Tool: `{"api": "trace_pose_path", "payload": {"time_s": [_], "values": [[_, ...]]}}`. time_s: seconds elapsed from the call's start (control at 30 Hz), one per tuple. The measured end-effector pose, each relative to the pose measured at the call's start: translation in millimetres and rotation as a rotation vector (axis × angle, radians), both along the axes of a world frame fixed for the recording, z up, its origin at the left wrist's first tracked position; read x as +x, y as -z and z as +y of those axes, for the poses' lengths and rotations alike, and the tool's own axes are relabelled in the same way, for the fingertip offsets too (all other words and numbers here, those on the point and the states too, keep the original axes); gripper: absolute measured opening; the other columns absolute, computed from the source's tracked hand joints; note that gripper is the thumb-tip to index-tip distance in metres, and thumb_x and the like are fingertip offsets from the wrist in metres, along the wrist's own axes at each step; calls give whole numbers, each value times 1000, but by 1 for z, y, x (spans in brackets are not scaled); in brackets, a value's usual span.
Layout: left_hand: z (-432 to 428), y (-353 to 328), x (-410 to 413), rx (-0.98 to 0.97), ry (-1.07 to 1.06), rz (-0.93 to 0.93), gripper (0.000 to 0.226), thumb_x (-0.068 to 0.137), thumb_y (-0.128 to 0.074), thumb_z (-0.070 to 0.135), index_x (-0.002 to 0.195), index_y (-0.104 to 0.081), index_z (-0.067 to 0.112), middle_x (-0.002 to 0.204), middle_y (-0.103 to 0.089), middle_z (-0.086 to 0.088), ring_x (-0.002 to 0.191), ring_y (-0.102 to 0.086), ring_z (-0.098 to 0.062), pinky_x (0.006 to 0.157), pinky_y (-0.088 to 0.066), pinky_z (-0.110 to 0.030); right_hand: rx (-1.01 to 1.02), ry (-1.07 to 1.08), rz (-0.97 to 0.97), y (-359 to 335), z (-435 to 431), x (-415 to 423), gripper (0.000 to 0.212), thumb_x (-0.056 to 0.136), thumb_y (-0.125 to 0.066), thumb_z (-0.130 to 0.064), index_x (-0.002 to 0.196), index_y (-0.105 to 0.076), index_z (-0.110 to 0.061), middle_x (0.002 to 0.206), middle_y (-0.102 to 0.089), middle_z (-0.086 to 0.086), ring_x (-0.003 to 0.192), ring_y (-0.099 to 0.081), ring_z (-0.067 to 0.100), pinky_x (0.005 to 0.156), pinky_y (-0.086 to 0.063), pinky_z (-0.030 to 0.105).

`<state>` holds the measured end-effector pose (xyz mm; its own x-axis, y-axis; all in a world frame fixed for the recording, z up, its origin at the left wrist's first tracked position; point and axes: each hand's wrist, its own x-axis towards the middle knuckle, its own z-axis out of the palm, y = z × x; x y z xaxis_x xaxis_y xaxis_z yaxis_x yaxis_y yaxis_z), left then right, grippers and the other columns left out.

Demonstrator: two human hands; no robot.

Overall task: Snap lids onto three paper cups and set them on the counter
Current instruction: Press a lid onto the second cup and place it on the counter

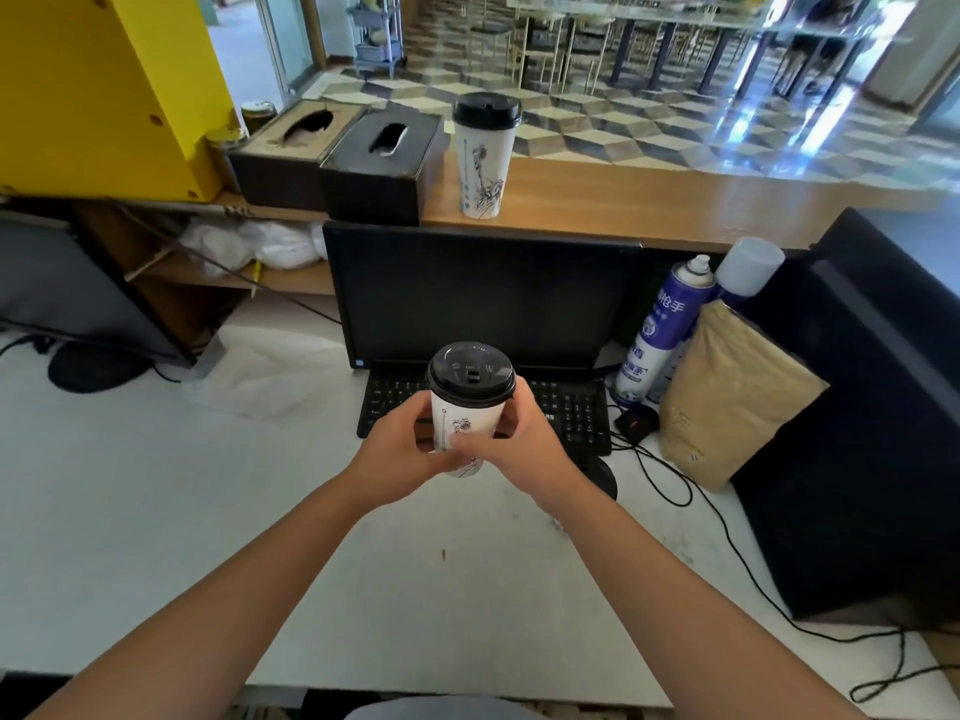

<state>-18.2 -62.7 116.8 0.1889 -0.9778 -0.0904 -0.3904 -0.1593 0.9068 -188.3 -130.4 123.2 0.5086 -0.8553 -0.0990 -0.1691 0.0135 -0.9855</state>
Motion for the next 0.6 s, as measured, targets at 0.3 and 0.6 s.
{"api": "trace_pose_path", "payload": {"time_s": [0.3, 0.6], "values": [[-67, -52, -1, -148, 96, -50, 65, 74, -87, 32, 130, -55, 35, 121, -69, 15, 112, -66, -7, 90, -60, -39, -188, 56, 25, -53, -62, -9, 76, 68, -93, -22, 132, -54, -36, 116, -69, -16, 107, -66, -3, 73, -57, 15], [-154, -132, -8, -292, 97, -65, 63, 70, -84, 41, 126, -56, 38, 116, -70, 18, 103, -68, -4, 89, -58, -32, -319, 115, -28, -130, -149, -13, 82, 72, -94, -19, 142, -54, -33, 115, -69, -12, 101, -70, 5, 78, -60, 26]]}}
